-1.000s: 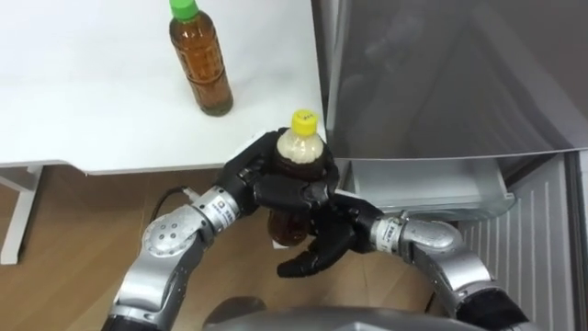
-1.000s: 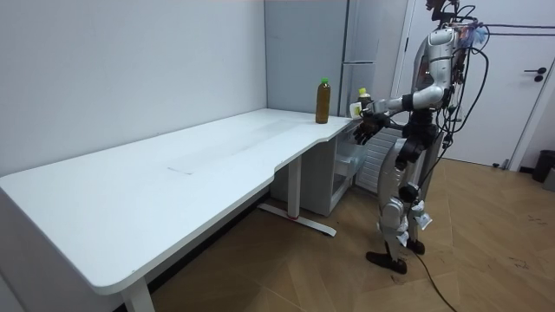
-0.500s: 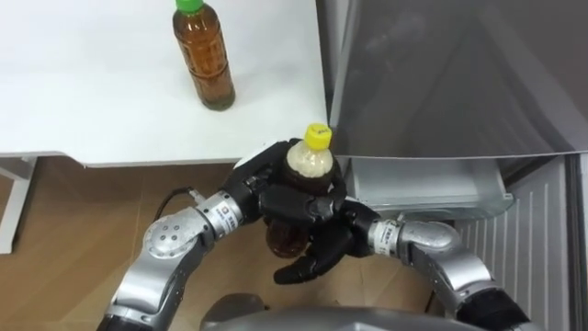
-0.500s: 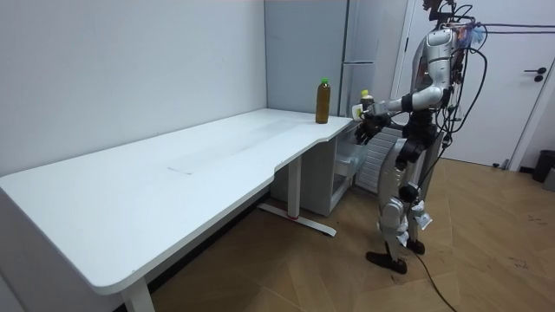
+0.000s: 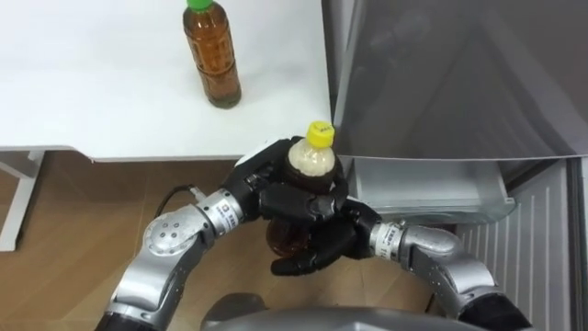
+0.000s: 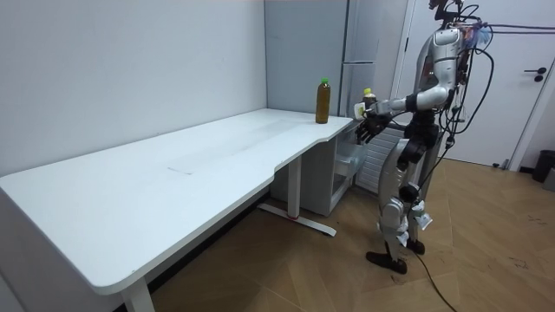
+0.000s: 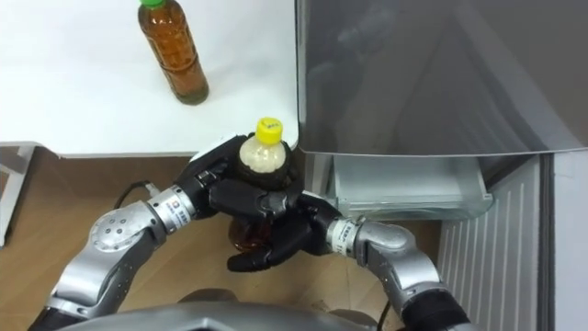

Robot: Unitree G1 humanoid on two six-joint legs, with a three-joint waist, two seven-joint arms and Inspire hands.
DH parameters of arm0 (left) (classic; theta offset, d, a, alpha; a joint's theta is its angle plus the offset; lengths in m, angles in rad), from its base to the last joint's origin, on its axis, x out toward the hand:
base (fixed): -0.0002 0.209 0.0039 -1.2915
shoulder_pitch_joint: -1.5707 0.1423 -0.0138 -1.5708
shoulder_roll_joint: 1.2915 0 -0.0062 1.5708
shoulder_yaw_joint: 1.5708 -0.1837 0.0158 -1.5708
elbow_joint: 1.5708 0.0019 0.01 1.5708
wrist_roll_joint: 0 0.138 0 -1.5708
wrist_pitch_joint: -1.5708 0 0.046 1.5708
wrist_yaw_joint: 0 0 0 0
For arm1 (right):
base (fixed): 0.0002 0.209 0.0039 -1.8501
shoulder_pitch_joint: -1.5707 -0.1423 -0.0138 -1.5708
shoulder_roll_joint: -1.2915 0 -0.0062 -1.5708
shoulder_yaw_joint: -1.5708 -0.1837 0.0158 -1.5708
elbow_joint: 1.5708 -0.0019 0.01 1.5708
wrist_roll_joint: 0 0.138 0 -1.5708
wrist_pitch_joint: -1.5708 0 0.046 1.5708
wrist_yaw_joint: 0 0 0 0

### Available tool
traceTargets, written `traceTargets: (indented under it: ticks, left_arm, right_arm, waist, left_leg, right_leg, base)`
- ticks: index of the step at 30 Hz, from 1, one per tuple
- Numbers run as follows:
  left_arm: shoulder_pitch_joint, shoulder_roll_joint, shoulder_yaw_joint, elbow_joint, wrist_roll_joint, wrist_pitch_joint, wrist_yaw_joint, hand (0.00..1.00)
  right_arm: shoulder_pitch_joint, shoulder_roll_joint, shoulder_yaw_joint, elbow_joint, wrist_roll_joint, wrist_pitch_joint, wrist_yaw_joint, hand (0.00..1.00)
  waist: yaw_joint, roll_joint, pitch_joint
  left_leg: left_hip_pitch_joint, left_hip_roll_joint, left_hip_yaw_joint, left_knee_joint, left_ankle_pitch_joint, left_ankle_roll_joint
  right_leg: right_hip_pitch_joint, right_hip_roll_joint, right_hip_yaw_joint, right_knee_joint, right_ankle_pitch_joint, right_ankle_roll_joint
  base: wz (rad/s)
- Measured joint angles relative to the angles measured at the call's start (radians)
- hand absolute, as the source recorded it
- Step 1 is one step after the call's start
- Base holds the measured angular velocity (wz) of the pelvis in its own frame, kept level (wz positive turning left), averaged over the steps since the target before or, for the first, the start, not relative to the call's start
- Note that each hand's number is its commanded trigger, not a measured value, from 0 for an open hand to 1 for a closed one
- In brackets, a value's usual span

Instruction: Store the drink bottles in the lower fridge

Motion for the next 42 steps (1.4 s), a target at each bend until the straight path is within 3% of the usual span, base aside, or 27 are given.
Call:
traceTargets:
  ticks: [12, 18, 19, 20, 22, 29, 34, 42]
  left_arm:
    - [0.000, -0.002, -0.008, -0.002, -0.042, 0.001, 0.014, 1.00]
    - [0.000, -0.002, -0.011, -0.002, -0.090, 0.029, 0.047, 1.00]
    - [0.000, -0.002, -0.014, -0.002, -0.090, 0.030, 0.050, 0.91]
    - [0.000, -0.002, -0.014, -0.002, -0.091, 0.032, 0.052, 0.69]
    - [0.000, -0.005, -0.015, -0.002, -0.113, 0.039, 0.069, 0.00]
    - [-0.001, -0.009, -0.011, -0.002, -0.127, 0.040, 0.097, 0.00]
    - [-0.011, -0.009, -0.002, -0.002, -0.126, 0.040, 0.098, 0.00]
    - [-0.022, -0.012, -0.007, -0.010, -0.126, 0.040, 0.097, 0.00]
  right_arm:
    - [0.008, 0.000, 0.019, 0.001, 0.096, 0.027, -0.059, 1.00]
    - [0.008, -0.001, 0.030, 0.001, 0.097, 0.025, -0.071, 1.00]
    - [0.008, -0.001, 0.032, 0.001, 0.097, 0.025, -0.073, 1.00]
    - [0.008, -0.001, 0.033, 0.001, 0.097, 0.025, -0.075, 1.00]
    - [0.008, 0.000, 0.035, 0.001, 0.099, 0.023, -0.080, 1.00]
    - [0.010, -0.001, 0.053, 0.001, 0.147, 0.027, -0.083, 1.00]
    - [0.016, -0.001, 0.078, 0.001, 0.233, 0.027, -0.080, 1.00]
    - [0.017, 0.000, 0.087, 0.000, 0.286, 0.034, -0.061, 1.00]
  waist:
    - [0.009, 0.011, -0.0038]
    - [0.003, 0.021, -0.0058]
    - [0.002, 0.022, -0.0054]
    - [0.001, 0.023, -0.0052]
    - [-0.001, 0.023, -0.0050]
    - [-0.017, 0.023, -0.0041]
    - [-0.019, 0.023, 0.0008]
    - [-0.019, 0.022, -0.0001]
  left_leg:
    - [-0.013, -0.003, 0.003, 0.002, -0.001, 0.003]
    - [-0.008, -0.004, 0.015, 0.005, -0.002, 0.006]
    - [-0.008, -0.003, 0.018, 0.006, -0.002, 0.006]
    - [-0.008, -0.003, 0.020, 0.006, -0.002, 0.006]
    - [-0.008, -0.002, 0.023, 0.006, -0.002, 0.006]
    - [-0.007, -0.002, 0.025, 0.005, -0.002, 0.006]
    - [-0.009, -0.002, 0.025, -0.002, -0.003, 0.006]
    - [-0.012, -0.003, 0.026, -0.002, -0.003, 0.007]
  right_leg:
    - [-0.009, -0.004, 0.003, 0.006, -0.006, 0.009]
    - [-0.009, -0.008, 0.003, 0.006, -0.008, 0.013]
    - [-0.009, -0.009, 0.002, 0.006, -0.008, 0.013]
    - [-0.009, -0.009, 0.002, 0.006, -0.008, 0.013]
    - [-0.009, -0.009, 0.002, 0.006, -0.008, 0.014]
    - [-0.008, -0.009, 0.001, 0.006, -0.008, 0.014]
    - [-0.009, -0.009, 0.001, 0.006, -0.008, 0.014]
    - [-0.015, -0.011, 0.002, 0.006, -0.009, 0.016]
  base:
    - [0.00]
    - [0.00]
    - [0.00]
    - [0.00]
    - [0.00]
    - [0.00]
    - [0.00]
    - [0.00]
